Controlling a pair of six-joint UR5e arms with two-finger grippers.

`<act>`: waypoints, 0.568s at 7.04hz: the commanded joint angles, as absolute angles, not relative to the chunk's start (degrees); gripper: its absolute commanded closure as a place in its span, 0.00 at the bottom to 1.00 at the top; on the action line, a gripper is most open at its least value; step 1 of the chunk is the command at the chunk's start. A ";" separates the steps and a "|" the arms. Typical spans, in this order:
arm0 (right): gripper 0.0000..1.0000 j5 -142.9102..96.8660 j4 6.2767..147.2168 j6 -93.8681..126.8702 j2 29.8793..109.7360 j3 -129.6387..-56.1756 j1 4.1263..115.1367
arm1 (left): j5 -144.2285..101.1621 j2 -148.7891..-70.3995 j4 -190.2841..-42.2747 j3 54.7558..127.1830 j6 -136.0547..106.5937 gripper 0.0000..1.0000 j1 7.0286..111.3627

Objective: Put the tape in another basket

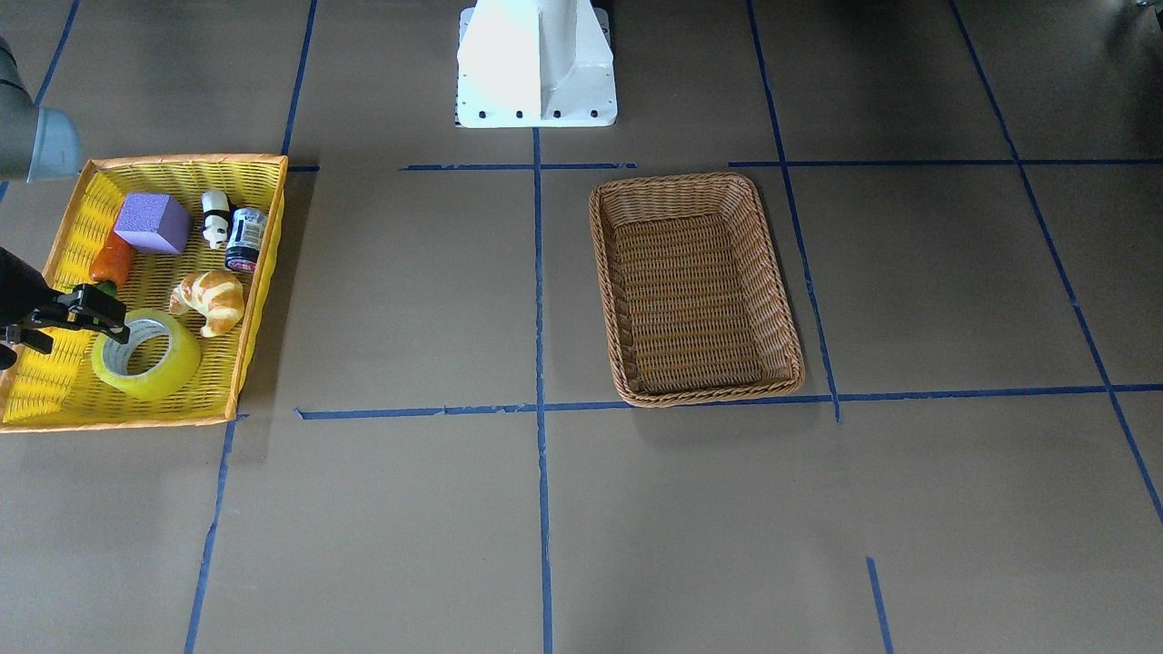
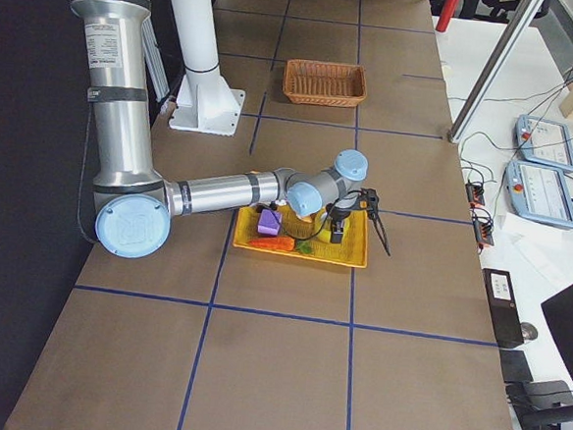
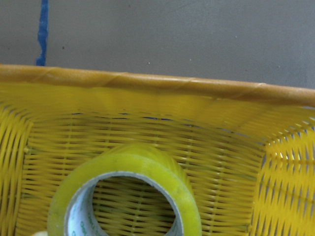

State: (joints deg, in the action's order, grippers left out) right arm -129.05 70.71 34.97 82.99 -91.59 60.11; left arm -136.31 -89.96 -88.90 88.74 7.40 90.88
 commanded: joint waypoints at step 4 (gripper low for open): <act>0.00 -127.53 70.75 34.98 80.86 -87.19 58.71 | -136.32 -89.74 -88.86 90.00 7.30 0.00 90.88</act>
State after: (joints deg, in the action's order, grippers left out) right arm -127.57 70.72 35.02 80.92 -87.83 58.77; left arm -136.32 -89.74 -88.87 89.49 7.39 90.88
